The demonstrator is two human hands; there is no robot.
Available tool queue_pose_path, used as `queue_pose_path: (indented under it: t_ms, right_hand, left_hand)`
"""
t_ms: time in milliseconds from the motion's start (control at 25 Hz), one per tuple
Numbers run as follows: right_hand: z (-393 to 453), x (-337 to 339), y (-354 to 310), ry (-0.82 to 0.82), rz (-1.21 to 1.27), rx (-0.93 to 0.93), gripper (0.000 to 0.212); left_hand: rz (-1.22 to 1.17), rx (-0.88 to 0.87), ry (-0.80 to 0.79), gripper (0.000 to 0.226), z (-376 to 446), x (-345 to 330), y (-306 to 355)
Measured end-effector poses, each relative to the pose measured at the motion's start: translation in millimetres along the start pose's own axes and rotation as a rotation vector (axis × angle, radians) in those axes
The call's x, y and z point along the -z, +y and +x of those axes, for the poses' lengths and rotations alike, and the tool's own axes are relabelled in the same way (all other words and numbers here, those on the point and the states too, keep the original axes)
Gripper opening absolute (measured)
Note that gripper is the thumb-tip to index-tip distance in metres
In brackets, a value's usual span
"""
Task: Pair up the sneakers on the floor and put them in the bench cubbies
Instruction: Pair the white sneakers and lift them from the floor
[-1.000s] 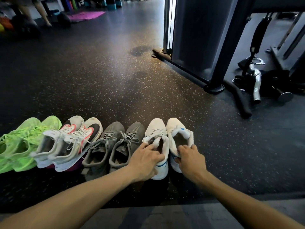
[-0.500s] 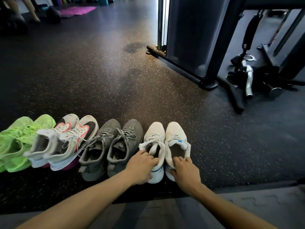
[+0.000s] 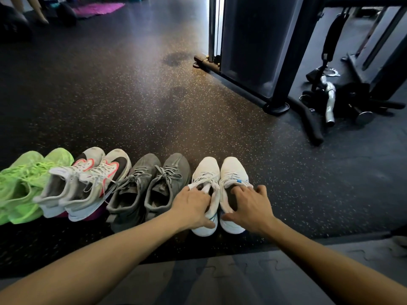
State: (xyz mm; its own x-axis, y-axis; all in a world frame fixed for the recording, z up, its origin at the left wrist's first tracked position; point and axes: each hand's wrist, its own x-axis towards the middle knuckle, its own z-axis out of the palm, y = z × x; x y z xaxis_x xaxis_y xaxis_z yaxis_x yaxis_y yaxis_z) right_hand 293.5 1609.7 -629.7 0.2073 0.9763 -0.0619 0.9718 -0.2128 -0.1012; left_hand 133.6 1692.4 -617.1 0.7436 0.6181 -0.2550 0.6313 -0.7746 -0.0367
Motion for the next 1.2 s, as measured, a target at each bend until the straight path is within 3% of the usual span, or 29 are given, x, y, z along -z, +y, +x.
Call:
queue_pose_path:
  t_ms: [240, 480, 720, 920, 1200]
  right_hand:
    - [-3.8, -18.5, -7.4, -0.196, -0.061, 0.011, 0.041]
    - [0.9, -19.2, -5.5, -0.174, 0.05, -0.022, 0.021]
    - [28.3, 28.3, 6.1, -0.093, 0.158, -0.053, 0.028]
    - [66.5, 122.5, 6.8, 0.0, 0.189, -0.062, 0.026]
    - [90.7, 336.4, -19.7, 0.022, 0.206, -0.05, 0.03]
  left_hand:
    - [0.054, 0.017, -0.09, 0.049, 6.2, -23.9, 11.3]
    - [-0.08, 0.013, -0.076, 0.04, 11.2, -24.6, 3.9]
    - [-0.165, 0.011, 0.027, 0.04, 27.1, 42.2, -16.4]
    - [-0.197, 0.044, 0.077, 0.039, 36.7, 139.4, -43.6]
    - [-0.287, 0.091, 0.065, 0.036, -5.5, 345.0, -76.4]
